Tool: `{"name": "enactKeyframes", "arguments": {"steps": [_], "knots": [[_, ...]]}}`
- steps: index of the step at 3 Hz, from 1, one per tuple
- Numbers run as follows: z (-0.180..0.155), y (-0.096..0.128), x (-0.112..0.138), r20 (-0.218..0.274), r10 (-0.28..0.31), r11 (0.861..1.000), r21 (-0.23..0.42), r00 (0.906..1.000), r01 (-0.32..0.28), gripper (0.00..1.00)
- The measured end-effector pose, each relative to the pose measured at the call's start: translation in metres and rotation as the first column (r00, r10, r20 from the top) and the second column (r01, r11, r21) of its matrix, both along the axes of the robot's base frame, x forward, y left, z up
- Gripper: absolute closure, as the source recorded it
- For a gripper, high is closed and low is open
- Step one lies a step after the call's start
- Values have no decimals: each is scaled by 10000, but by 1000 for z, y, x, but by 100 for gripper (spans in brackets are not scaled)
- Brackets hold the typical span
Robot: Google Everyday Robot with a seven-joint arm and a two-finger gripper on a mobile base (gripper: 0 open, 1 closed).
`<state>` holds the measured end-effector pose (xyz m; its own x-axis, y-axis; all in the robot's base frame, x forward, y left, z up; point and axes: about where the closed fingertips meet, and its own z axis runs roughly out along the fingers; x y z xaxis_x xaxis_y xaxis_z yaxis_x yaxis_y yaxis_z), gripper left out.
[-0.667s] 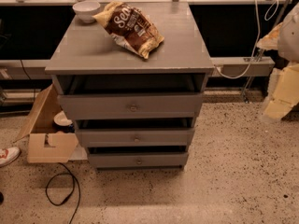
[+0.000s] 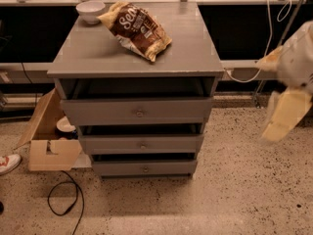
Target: Open middle drawer
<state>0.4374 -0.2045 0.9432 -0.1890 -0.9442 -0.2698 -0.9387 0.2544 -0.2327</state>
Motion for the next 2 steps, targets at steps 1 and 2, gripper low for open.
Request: {"name": "enactKeyframes", "arguments": {"steps": [1, 2], "knots": [[-65, 19, -5, -247, 603, 9927, 1065, 9979, -574, 0], [-97, 29, -8, -322, 935, 9833, 1599, 9951, -872, 0]]}}
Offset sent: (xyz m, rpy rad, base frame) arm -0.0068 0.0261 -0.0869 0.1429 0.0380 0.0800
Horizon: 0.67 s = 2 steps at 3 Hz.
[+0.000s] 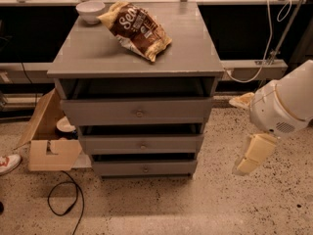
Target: Open middle drawer
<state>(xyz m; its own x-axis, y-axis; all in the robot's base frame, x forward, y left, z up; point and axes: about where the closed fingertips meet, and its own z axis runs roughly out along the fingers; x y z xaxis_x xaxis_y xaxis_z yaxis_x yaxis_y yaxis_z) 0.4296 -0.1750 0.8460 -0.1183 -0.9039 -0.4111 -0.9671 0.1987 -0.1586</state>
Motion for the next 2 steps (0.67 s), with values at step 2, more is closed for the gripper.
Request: {"name": "enactKeyframes", "arguments": {"steps": [2], "knots": [[-78, 28, 20, -322, 867, 9962, -92, 9957, -871, 0]]}}
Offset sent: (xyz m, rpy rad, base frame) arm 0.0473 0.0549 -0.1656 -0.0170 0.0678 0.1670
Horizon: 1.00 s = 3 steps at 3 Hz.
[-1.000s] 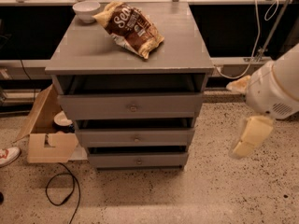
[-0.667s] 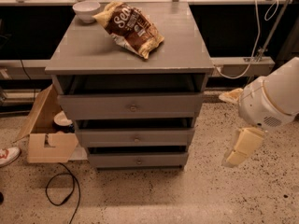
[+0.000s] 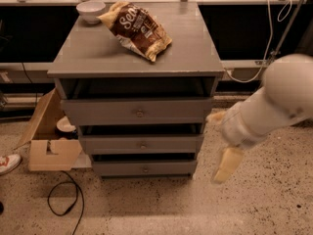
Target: Open middle drawer
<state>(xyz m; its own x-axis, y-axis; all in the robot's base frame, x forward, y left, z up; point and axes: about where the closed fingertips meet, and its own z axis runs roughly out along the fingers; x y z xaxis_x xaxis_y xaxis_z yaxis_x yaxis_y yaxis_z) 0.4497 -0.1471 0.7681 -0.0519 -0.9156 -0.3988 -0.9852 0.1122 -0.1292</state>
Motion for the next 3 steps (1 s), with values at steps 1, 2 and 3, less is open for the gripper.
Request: {"name": "enactKeyframes", "arguments": {"steps": [1, 2, 3], "knots": [[-76, 27, 20, -82, 802, 9968, -33, 9967, -802, 0], [-146, 59, 38, -87, 1414, 9892, -369, 9899, -1416, 0], [-211, 88, 58, -510, 1913, 9806, 537, 9802, -1886, 0]]}}
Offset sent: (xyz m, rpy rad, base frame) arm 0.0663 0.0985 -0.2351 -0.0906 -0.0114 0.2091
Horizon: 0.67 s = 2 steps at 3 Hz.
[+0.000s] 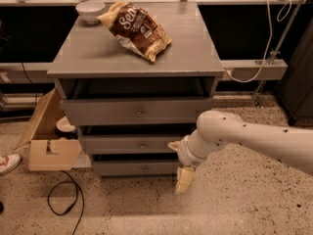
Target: Open middle drawer
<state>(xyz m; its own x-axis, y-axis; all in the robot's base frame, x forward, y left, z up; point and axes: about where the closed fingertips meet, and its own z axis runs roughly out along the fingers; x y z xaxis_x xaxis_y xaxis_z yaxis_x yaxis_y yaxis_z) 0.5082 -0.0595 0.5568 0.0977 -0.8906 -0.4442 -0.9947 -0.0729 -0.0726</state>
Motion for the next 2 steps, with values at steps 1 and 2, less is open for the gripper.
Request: {"name": "enactKeyframes", "arguments": {"steps": [1, 2], "knots": [[-13, -6, 15, 92, -245, 9990, -363, 9997, 249, 0], [-54, -24, 60, 434, -993, 9834, -1481, 9941, 1047, 0]]}}
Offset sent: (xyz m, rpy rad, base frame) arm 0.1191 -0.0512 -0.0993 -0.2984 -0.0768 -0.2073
